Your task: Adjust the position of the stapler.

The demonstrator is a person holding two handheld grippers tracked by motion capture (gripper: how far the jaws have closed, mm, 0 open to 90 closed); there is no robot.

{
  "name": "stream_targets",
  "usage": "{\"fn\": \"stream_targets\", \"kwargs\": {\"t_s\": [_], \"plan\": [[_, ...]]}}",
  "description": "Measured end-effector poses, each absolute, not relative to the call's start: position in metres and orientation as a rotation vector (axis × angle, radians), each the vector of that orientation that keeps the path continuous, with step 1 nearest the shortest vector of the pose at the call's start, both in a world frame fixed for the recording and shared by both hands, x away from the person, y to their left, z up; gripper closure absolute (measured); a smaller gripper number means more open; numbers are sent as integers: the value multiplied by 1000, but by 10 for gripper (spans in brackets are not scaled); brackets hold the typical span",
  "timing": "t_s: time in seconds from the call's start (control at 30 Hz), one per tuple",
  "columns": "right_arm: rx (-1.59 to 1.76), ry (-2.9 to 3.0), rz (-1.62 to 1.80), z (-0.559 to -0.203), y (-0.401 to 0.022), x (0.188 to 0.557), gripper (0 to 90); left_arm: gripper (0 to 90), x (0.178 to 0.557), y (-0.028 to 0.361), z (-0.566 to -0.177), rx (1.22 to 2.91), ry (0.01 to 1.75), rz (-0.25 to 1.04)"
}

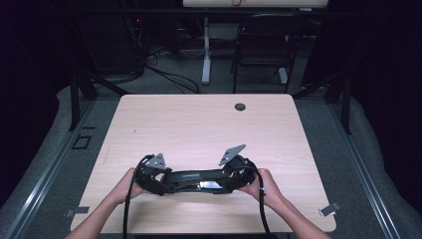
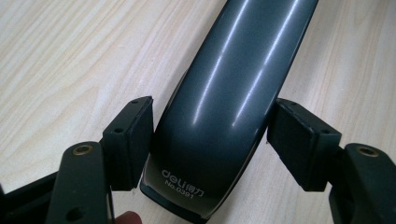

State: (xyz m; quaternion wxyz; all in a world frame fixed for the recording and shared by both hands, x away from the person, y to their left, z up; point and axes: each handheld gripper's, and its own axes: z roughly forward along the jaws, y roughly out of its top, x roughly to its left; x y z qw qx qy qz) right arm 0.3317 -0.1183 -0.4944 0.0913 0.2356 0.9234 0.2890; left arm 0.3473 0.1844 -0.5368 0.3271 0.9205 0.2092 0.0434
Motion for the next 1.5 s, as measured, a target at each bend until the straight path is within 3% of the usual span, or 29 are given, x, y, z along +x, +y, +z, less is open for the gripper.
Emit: {"fn": "stream_targets", "kwargs": {"t_s": [0.53,0.6,0.77,1.17,1.3,1.5], "plan": [[691,2726,889,-495,-121,334,455,331,343,183,-536,2417,559,155],[706,2723,887,-495,-122,335,389,321,342,185,-535,2404,574,153],[742,2706,928,-493,-134,333,273,189,340,193,-530,2358,604,176],[789,2724,952,-492,-153,325,126,89,327,196,-514,2274,652,209],[823,2737,946,-492,-156,322,16,40,319,193,-508,2252,665,225],[842,2722,957,-491,-159,316,1,0,311,188,-502,2204,669,196]]}}
